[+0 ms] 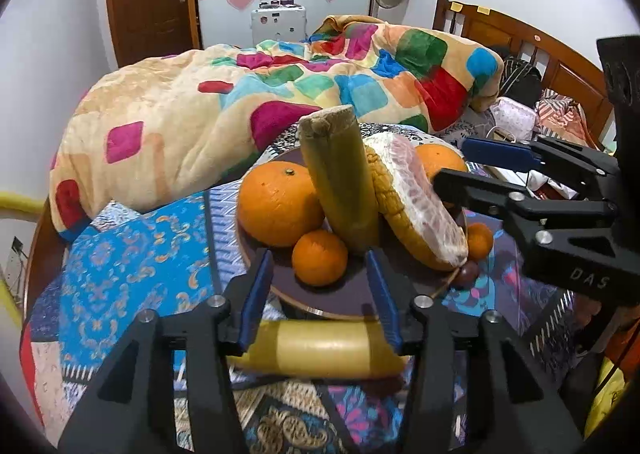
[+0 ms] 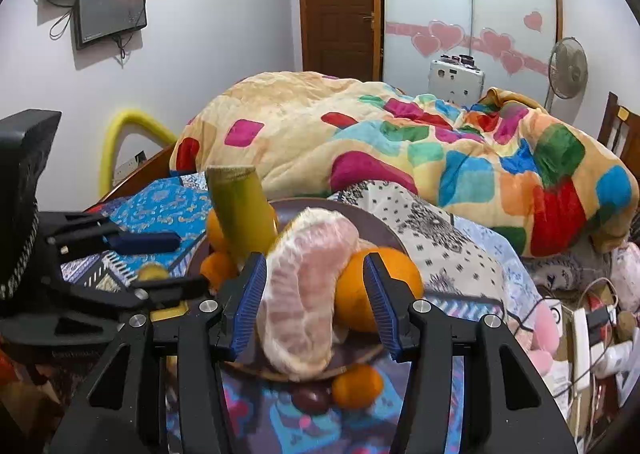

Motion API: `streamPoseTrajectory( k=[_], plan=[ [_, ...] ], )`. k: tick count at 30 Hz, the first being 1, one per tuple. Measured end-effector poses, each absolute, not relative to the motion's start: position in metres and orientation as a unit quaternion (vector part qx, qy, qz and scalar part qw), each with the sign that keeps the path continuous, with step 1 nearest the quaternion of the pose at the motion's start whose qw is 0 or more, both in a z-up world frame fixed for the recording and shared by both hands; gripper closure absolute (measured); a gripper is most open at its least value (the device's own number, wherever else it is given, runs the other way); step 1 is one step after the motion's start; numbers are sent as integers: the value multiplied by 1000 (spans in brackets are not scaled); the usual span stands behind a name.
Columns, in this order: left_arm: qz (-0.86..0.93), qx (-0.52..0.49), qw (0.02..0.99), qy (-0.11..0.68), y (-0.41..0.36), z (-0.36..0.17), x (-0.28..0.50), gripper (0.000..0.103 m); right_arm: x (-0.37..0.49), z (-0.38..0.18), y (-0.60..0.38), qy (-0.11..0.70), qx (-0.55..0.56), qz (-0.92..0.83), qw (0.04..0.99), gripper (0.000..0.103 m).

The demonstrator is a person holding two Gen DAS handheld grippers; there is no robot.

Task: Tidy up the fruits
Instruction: 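Place the pomelo segment on the plate with the right tool while the left tool sets the mandarin there, then grasp the yellow-green bamboo shoot on the cloth with the left tool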

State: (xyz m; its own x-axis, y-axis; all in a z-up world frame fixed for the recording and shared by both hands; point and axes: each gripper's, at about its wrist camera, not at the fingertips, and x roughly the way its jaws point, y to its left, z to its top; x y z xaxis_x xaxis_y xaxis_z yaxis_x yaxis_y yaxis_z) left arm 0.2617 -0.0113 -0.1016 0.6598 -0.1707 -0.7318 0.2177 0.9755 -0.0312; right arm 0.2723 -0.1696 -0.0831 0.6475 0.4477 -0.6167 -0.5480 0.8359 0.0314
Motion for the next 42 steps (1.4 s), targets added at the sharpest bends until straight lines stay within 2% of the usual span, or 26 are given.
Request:
streamPoseTrajectory(
  k=[4, 6, 13, 15, 17, 23, 29, 31, 33, 34, 36, 39, 42],
  plan=[
    [-102, 28, 910, 400, -10, -99, 248, 44, 261, -86, -181, 323, -76, 271, 904, 53],
    [-98, 27, 910, 403, -10, -101, 242, 37, 256, -88, -187, 328, -75, 269, 903, 53],
    [-94, 9, 896, 435, -21, -120, 239, 32, 245, -100, -207, 341, -74, 260, 900, 49],
    [-84, 13, 901, 426, -26, -123, 237, 22, 243, -104, -211, 344, -77, 258, 900, 47],
    [-80, 15, 903, 422, -31, -125, 238, 17, 243, -108, -216, 350, -76, 258, 897, 46],
    [-51, 73, 909, 407, -42, -134, 237, 14, 244, -119, -221, 362, -72, 260, 892, 46],
    [-80, 60, 908, 407, -19, -132, 223, 24, 246, -127, -225, 366, -70, 259, 891, 46],
    [-89, 49, 904, 415, -10, -131, 217, 32, 246, -128, -226, 368, -68, 259, 890, 46],
    [-97, 35, 897, 430, 2, -131, 212, 45, 246, -128, -227, 369, -66, 259, 890, 46],
    [-98, 30, 894, 436, 7, -132, 209, 48, 245, -128, -229, 368, -65, 258, 891, 46],
    [-93, 28, 890, 445, 17, -134, 203, 63, 244, -127, -230, 369, -62, 258, 891, 46],
    [-84, 13, 885, 457, 35, -138, 198, 78, 243, -127, -232, 369, -61, 258, 891, 46],
    [-82, -5, 879, 469, 50, -141, 195, 81, 241, -126, -233, 367, -63, 256, 892, 46]
  ],
)
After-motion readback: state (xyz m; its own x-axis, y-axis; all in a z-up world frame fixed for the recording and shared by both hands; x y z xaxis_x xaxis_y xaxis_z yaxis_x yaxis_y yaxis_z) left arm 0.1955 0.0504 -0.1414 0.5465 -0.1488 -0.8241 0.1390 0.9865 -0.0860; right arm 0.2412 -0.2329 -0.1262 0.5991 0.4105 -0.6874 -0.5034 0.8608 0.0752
